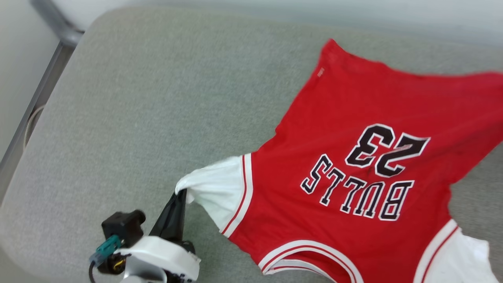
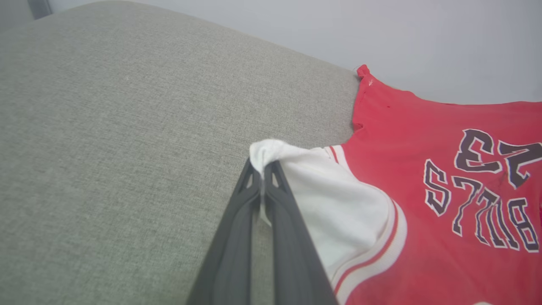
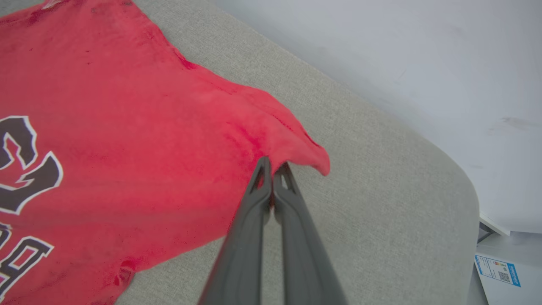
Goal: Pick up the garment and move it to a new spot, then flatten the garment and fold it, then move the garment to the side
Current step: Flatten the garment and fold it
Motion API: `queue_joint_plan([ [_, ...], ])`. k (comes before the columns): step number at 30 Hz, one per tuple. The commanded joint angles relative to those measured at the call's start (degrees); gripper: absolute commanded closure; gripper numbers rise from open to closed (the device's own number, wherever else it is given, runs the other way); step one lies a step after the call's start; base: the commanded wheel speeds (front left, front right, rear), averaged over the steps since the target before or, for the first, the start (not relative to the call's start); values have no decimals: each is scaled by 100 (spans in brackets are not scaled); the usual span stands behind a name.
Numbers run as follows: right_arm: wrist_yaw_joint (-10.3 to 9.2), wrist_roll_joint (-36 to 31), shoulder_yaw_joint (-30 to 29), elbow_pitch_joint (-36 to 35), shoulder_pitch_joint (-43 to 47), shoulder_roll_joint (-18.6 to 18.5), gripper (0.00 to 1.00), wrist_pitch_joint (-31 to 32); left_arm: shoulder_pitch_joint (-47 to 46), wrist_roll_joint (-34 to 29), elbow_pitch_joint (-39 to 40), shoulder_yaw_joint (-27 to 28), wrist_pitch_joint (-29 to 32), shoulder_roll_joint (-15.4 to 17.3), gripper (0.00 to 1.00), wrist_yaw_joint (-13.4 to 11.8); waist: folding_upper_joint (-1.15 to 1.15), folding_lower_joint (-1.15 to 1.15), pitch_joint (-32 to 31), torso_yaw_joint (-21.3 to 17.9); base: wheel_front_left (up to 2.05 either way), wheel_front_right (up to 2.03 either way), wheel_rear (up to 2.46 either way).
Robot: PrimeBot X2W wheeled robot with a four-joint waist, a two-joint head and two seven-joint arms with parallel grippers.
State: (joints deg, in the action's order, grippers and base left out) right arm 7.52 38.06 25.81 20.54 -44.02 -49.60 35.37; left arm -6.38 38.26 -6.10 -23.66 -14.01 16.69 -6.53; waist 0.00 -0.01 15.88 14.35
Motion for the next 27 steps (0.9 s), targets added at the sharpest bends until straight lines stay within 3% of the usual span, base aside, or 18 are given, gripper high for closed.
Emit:
queue_joint_plan([
  [1,-6,66,-51,-106,300,-100,100,-105,107,35,21,34,9,50,100,-38,0,1,-268,-211,0,0,0],
  [7,-6,281,-521,-532,1703,-256,100,-349,523,127,124,134,52,200,100,-179,0,1,-631,-543,0,0,0],
  [13,-6,384,-1083,-849,3164,-132,100,-538,775,181,232,198,96,295,100,-290,0,1,-848,-770,0,0,0],
  [22,-6,322,-1919,-1205,5082,589,100,-431,842,195,329,170,150,356,100,-347,0,1,-902,-835,0,0,0],
  [27,-6,229,-2088,-1204,5753,1039,100,-229,821,205,331,155,168,367,100,-356,0,1,-892,-819,0,0,0],
])
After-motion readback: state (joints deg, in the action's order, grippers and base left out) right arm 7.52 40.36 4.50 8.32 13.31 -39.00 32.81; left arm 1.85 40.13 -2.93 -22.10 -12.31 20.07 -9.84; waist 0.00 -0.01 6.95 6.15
